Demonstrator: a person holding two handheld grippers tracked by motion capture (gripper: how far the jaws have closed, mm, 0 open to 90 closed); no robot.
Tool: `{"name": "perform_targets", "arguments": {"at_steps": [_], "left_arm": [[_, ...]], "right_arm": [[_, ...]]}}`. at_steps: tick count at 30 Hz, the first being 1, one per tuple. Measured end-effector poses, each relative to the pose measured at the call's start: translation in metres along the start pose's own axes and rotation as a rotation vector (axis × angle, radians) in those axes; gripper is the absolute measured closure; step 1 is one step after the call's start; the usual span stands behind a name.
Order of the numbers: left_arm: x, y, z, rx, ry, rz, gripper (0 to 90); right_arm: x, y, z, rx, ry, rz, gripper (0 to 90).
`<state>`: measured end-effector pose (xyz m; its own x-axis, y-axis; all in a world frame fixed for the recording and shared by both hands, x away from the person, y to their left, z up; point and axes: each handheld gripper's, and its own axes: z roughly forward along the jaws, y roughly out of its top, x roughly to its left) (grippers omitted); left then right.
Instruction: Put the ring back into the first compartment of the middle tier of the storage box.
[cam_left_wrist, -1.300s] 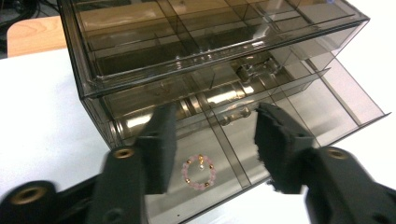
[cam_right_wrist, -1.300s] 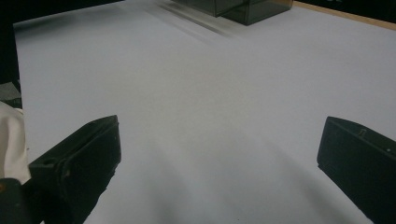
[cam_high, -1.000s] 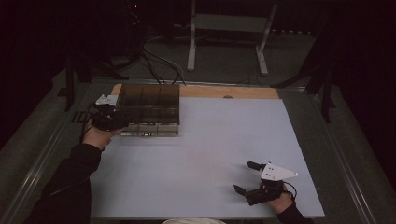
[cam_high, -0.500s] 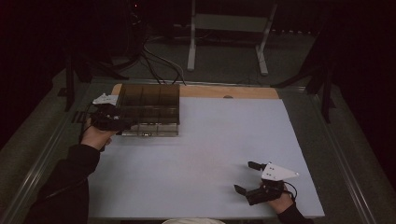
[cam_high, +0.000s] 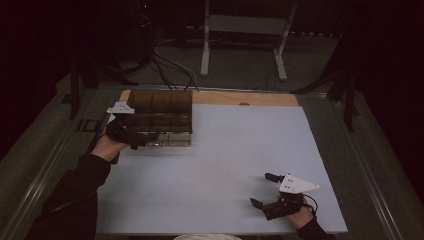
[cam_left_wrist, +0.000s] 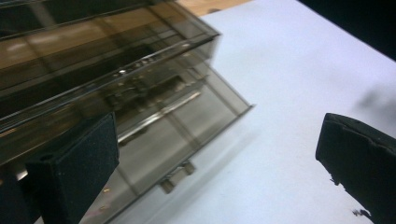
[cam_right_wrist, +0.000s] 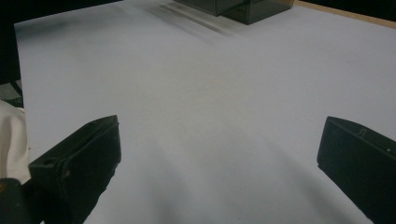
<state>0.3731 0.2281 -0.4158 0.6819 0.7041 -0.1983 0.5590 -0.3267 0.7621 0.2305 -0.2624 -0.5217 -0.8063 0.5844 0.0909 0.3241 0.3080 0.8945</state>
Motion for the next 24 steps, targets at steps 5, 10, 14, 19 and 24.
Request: {"name": "perform_targets", "arguments": {"at_steps": [5, 10, 14, 19, 24], "left_arm": [[-0.009, 0.002, -0.002, -0.027, -0.048, 0.03, 1.0], [-0.016, 0.001, -0.002, -0.049, -0.086, 0.061, 1.0], [-0.021, -0.001, -0.003, -0.055, -0.096, 0.084, 1.1], [-0.026, -0.007, -0.004, -0.073, -0.111, 0.089, 1.1], [-0.032, -0.017, -0.002, -0.075, -0.128, 0.097, 1.1]], "right_arm": [[0.0, 0.0, 0.0, 0.004, 0.0, 0.006, 0.0], [0.001, 0.001, 0.001, 0.002, 0.0, 0.001, 0.0], [0.0, 0.001, 0.0, -0.002, 0.002, 0.004, 0.0], [0.0, 0.001, 0.0, -0.001, 0.001, 0.003, 0.0], [0.0, 0.001, 0.0, -0.001, 0.001, 0.002, 0.0]]}}
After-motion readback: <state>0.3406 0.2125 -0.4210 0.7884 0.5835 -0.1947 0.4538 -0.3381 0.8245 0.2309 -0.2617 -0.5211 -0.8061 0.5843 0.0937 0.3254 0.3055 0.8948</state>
